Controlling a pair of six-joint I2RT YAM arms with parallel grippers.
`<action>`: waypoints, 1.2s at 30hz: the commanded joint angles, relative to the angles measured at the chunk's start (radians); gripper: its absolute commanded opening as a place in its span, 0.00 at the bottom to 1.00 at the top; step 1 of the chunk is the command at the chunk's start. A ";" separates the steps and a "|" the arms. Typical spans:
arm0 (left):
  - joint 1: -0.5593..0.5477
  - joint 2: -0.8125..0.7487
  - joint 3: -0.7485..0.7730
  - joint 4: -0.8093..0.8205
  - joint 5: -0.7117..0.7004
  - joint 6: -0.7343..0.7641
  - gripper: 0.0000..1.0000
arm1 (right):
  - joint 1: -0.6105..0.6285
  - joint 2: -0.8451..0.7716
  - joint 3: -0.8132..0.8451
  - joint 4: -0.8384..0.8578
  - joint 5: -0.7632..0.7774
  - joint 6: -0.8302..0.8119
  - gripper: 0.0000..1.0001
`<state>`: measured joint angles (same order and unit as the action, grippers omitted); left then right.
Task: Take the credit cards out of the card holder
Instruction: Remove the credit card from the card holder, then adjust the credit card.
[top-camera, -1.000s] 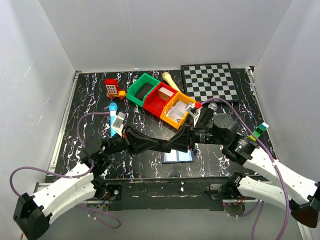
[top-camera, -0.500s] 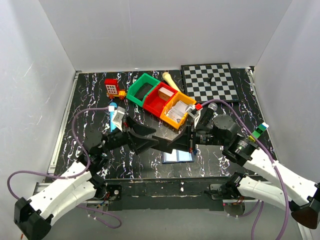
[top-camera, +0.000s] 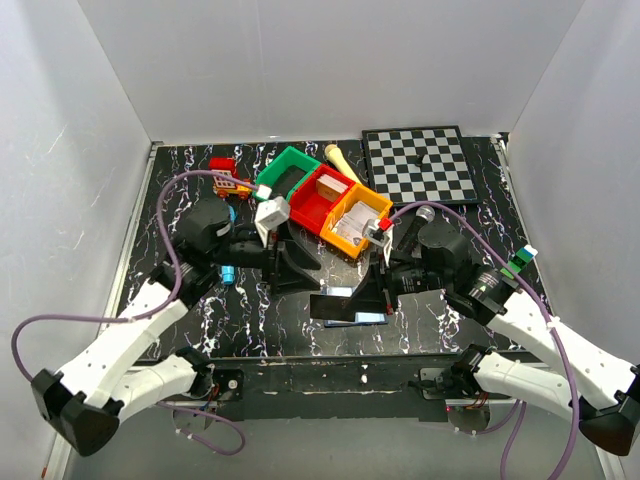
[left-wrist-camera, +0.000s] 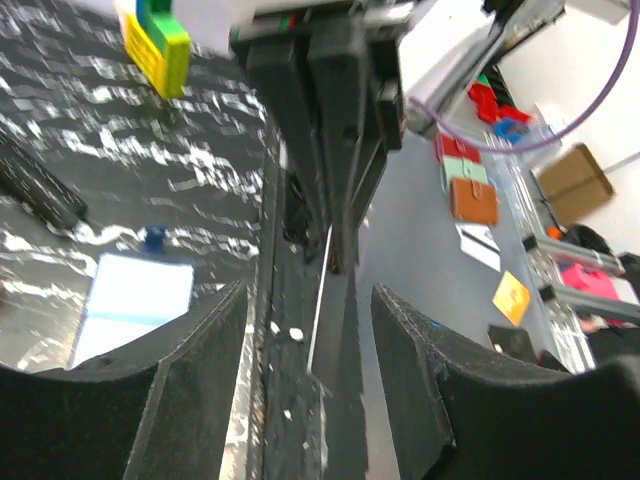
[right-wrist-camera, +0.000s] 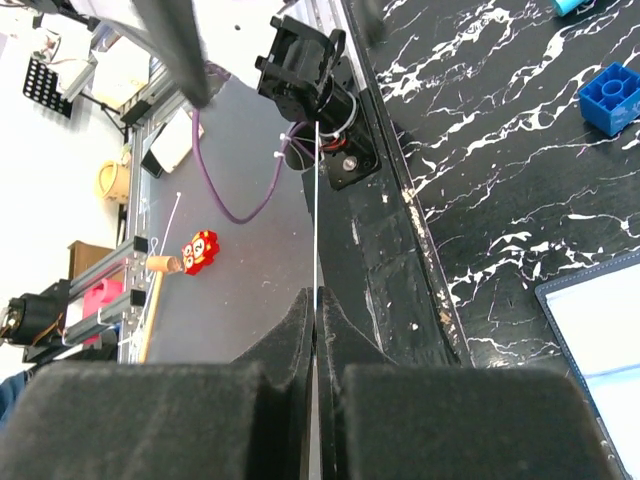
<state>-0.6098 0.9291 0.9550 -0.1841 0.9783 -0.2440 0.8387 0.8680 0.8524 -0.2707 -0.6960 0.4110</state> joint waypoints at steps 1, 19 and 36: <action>-0.018 0.063 0.037 -0.166 0.129 0.103 0.52 | -0.003 0.003 0.062 -0.030 -0.036 -0.044 0.01; -0.143 0.181 0.155 -0.307 -0.024 0.241 0.47 | -0.001 0.045 0.073 -0.025 -0.057 -0.044 0.01; -0.209 0.238 0.199 -0.370 -0.118 0.308 0.26 | -0.001 0.037 0.054 -0.025 -0.065 -0.043 0.01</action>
<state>-0.8169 1.1950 1.1347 -0.5381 0.8864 0.0441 0.8379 0.9199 0.8829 -0.3161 -0.7349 0.3805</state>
